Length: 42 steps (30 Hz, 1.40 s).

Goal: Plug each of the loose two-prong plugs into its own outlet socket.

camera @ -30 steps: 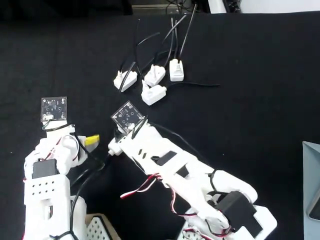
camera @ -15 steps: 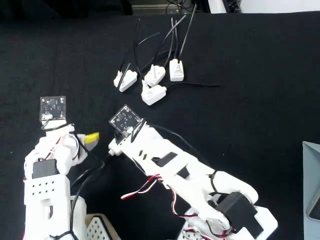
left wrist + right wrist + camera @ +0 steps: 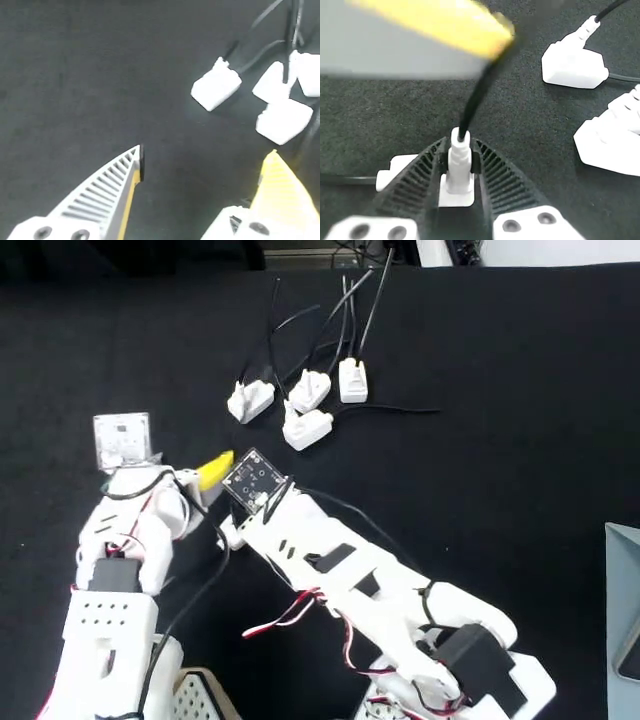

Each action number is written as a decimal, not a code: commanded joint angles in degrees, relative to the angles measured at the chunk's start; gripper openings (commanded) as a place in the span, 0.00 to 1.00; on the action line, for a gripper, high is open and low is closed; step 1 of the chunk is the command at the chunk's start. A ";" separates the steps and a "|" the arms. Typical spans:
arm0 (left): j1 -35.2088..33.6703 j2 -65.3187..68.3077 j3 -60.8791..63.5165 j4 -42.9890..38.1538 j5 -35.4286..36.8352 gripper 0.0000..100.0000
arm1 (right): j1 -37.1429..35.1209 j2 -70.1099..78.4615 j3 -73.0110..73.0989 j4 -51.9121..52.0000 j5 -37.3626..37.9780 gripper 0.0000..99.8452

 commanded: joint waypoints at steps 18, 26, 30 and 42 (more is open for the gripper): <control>4.35 -0.79 0.22 6.15 -3.43 0.36 | 3.16 0.48 0.40 0.09 0.44 0.01; -2.95 -0.79 -0.13 6.15 -3.34 0.36 | 3.16 0.48 -5.85 13.19 -3.60 0.11; -3.74 -0.79 0.31 6.24 -3.34 0.36 | 3.25 0.48 -10.07 21.27 -6.42 0.11; -3.74 -0.79 1.98 6.15 -3.69 0.36 | 3.96 -5.41 -7.87 21.54 -5.98 0.01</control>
